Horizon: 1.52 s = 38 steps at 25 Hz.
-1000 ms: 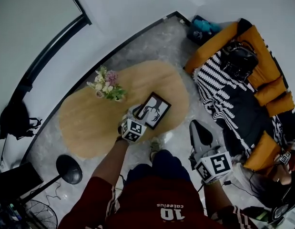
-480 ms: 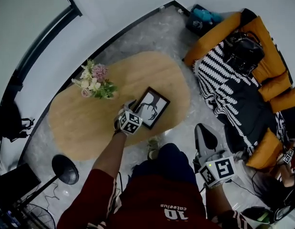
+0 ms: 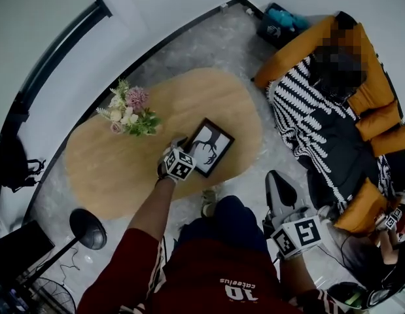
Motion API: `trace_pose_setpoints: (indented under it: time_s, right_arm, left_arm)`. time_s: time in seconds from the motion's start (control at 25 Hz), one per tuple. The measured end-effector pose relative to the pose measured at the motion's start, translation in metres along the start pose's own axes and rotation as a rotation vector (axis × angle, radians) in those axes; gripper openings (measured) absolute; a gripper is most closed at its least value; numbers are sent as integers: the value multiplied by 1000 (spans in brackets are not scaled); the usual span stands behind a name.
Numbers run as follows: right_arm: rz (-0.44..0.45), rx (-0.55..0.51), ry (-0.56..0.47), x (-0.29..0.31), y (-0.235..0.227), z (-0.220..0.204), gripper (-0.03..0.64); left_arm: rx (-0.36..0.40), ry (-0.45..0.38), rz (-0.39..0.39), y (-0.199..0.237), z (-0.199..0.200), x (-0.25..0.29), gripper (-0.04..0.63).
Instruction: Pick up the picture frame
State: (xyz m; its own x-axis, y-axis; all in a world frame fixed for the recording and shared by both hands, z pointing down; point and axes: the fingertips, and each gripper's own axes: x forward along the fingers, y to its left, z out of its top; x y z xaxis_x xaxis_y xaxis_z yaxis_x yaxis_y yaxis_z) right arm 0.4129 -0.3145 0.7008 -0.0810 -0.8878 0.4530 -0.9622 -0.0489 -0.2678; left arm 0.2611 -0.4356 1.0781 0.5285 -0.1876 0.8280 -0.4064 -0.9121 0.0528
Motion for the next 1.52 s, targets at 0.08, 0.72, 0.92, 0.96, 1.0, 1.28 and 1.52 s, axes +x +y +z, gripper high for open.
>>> trace_pose_setpoints:
  time_s: [0.08, 0.72, 0.92, 0.96, 1.0, 1.28, 1.52]
  right_arm:
    - [7, -5, 7, 3, 4, -1, -6]
    - [-2, 40, 44, -3, 6, -3, -6]
    - [18, 39, 54, -5, 17, 4, -6]
    - [25, 40, 56, -6, 20, 6, -6]
    - [32, 39, 57, -6, 23, 8, -6]
    - [58, 40, 45, -22, 47, 37, -6]
    - [63, 31, -9, -51, 82, 54, -6]
  left_arm:
    - [-58, -6, -25, 0, -1, 0, 117]
    - [-194, 16, -112, 1, 6, -14, 69]
    - [-216, -13, -91, 6, 7, -33, 69]
    - [-221, -18, -87, 8, 10, -39, 69]
    - [-228, -23, -82, 10, 13, -47, 69]
    - [-248, -114, -59, 14, 46, -108, 69]
    - [-224, -215, -40, 17, 67, -182, 71]
